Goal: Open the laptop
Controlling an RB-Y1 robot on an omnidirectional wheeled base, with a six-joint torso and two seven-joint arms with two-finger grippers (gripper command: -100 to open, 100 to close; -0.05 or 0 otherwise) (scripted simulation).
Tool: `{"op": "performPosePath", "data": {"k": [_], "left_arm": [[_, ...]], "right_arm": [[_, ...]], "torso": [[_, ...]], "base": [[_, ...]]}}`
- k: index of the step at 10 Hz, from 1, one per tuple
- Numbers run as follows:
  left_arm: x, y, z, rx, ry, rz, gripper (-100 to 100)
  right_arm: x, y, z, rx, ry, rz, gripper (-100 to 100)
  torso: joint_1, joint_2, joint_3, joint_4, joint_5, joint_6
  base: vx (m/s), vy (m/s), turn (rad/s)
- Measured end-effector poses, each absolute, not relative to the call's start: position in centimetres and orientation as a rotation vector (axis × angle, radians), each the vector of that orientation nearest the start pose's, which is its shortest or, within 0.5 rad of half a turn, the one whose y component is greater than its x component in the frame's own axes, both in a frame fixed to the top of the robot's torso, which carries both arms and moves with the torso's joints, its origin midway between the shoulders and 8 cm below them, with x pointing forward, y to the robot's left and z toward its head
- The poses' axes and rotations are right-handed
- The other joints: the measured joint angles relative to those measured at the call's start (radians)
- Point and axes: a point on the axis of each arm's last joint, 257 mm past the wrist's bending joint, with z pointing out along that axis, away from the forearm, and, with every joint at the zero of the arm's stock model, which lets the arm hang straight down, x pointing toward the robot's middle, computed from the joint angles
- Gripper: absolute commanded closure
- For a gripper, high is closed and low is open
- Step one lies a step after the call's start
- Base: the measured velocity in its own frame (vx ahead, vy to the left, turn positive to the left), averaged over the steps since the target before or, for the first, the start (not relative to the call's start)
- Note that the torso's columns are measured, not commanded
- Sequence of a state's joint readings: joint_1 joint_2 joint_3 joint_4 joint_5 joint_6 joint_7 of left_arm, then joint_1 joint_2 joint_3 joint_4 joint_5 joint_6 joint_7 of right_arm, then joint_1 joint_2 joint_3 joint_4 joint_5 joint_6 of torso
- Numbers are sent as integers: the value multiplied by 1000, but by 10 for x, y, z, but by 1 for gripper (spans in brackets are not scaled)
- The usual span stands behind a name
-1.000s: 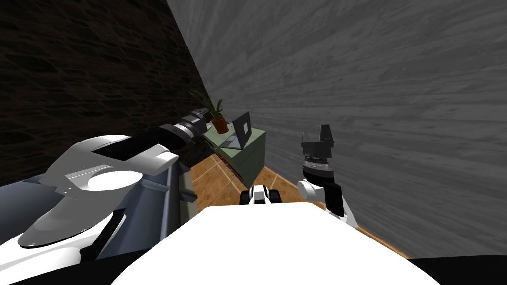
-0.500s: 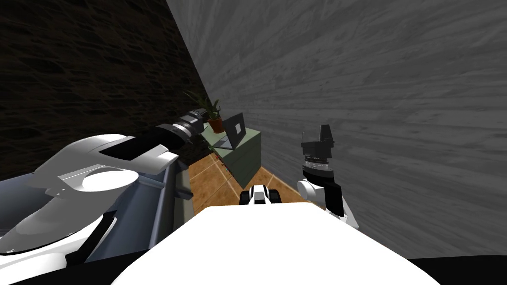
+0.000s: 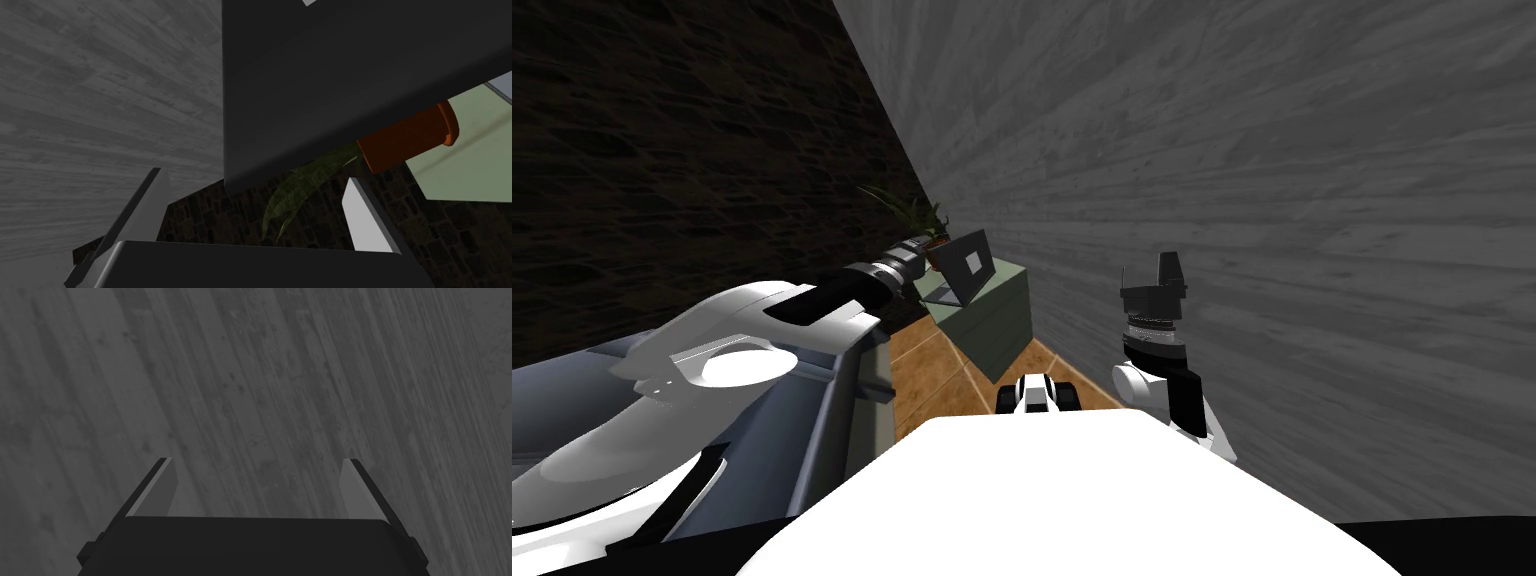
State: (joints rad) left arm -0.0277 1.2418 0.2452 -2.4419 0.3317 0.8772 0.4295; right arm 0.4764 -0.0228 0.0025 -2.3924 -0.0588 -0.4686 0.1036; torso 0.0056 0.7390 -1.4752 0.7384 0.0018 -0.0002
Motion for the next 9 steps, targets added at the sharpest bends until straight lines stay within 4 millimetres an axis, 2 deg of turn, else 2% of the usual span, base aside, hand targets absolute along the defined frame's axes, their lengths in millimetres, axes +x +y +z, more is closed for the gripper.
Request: {"op": "performPosePath", "data": {"k": [2,3,9], "left_arm": [[469,321,115,-718,1428,-783,-100],[469,321,116,-720,1428,-782,100],[476,330,115,-889,1392,-922,100]], "right_arm": [[325,-275,75,559,549,1279,0],[325,-275,75,559,549,1279,0],[325,-275,75,559,549,1279,0]], "torso": [[-2,-5,-3,-1,-1,0],[-4,-3,-2,-1,-1,0],[5,-5,-3,-5,5,-4]], "base": [[90,-16,-19],[9,-1,1],[-2,85,-29]]}}
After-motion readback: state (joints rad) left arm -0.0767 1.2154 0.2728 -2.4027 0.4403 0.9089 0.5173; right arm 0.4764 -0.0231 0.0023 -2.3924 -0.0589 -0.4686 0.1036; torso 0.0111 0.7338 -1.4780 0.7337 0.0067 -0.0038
